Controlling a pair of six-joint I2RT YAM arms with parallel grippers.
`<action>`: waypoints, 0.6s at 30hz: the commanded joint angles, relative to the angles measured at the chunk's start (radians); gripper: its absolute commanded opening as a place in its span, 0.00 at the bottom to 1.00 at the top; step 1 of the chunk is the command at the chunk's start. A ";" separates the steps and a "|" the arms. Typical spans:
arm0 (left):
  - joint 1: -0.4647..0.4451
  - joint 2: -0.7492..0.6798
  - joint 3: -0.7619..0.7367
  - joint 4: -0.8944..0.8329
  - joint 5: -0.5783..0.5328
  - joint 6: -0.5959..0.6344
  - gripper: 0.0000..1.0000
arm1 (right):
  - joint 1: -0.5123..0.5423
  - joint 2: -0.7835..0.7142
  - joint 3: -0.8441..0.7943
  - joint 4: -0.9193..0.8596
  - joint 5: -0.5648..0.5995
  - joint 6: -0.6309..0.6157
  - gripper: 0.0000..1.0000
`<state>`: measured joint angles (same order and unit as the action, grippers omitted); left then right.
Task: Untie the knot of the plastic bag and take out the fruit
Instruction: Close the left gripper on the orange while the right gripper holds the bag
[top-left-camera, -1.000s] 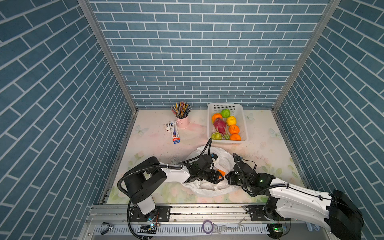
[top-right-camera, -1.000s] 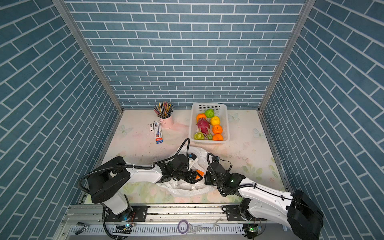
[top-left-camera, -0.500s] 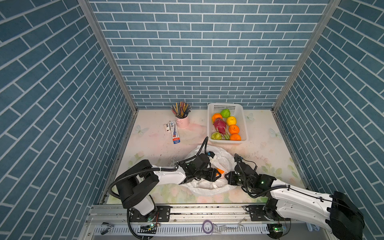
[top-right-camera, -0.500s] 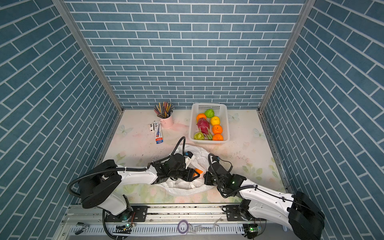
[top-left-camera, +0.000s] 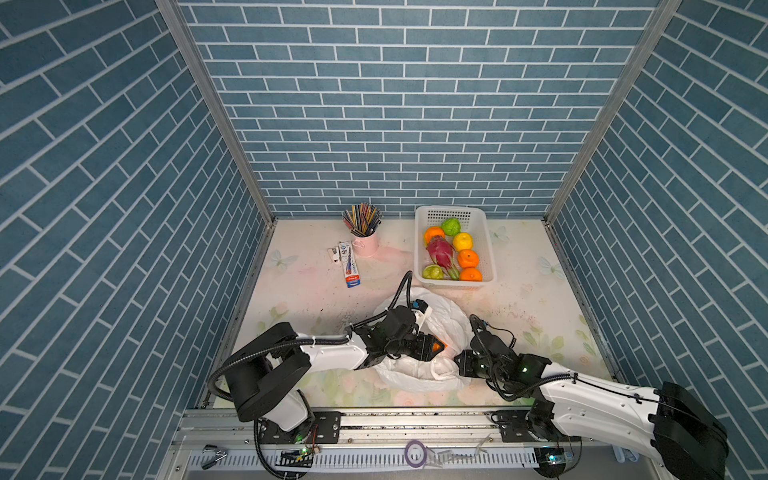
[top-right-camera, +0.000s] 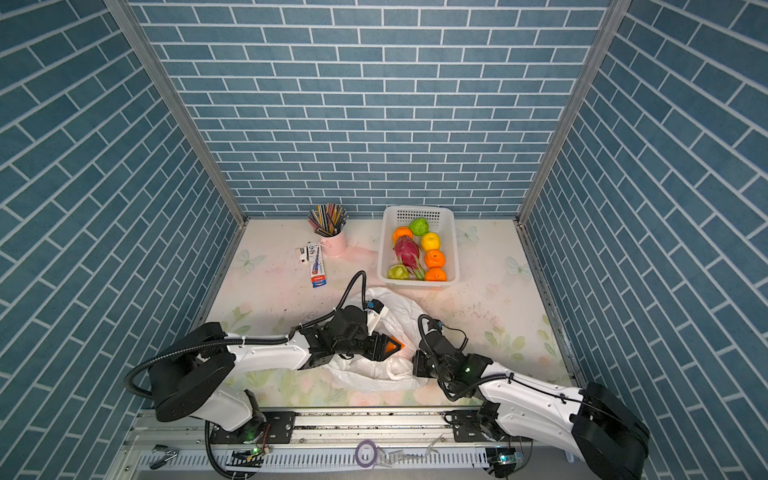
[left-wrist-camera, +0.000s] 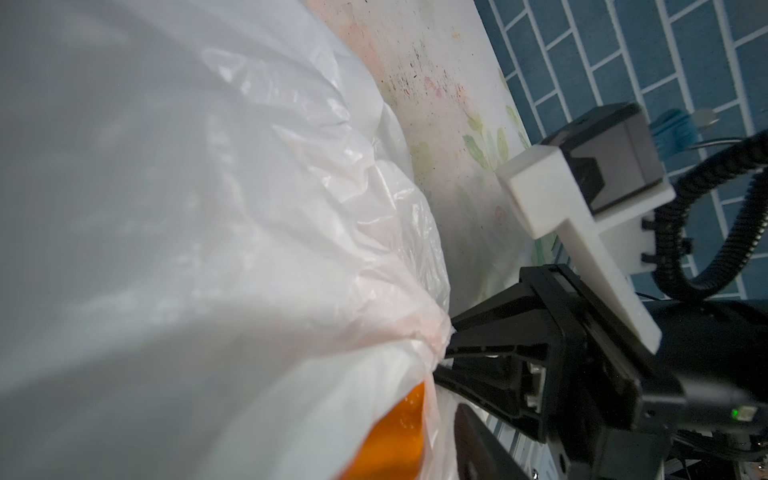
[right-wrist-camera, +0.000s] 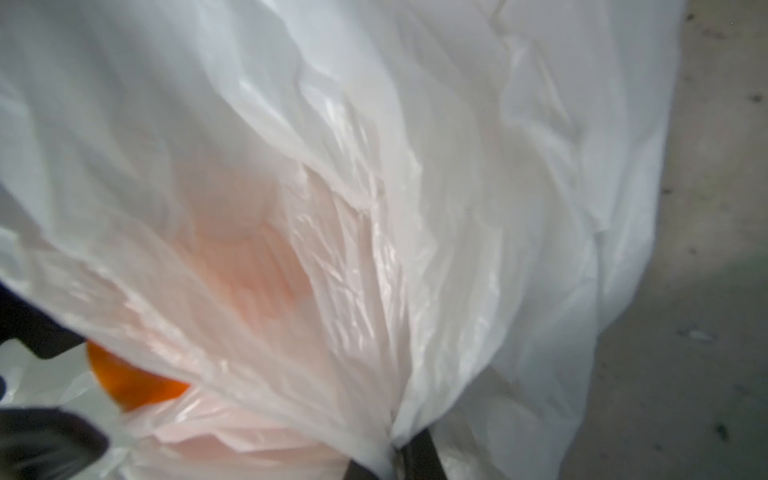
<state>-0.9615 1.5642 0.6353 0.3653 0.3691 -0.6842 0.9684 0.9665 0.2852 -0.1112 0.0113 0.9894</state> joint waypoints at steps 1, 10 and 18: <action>0.004 0.038 -0.002 0.052 0.022 -0.025 0.62 | -0.002 0.008 0.020 -0.017 0.000 0.015 0.10; 0.014 0.067 -0.006 0.070 0.024 -0.046 0.45 | -0.001 -0.003 0.026 -0.026 0.002 0.014 0.10; 0.036 0.036 -0.014 0.091 0.004 -0.057 0.63 | -0.001 0.007 0.031 -0.020 -0.006 0.011 0.11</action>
<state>-0.9401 1.6203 0.6319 0.4248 0.3866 -0.7292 0.9684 0.9672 0.2852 -0.1116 0.0097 0.9894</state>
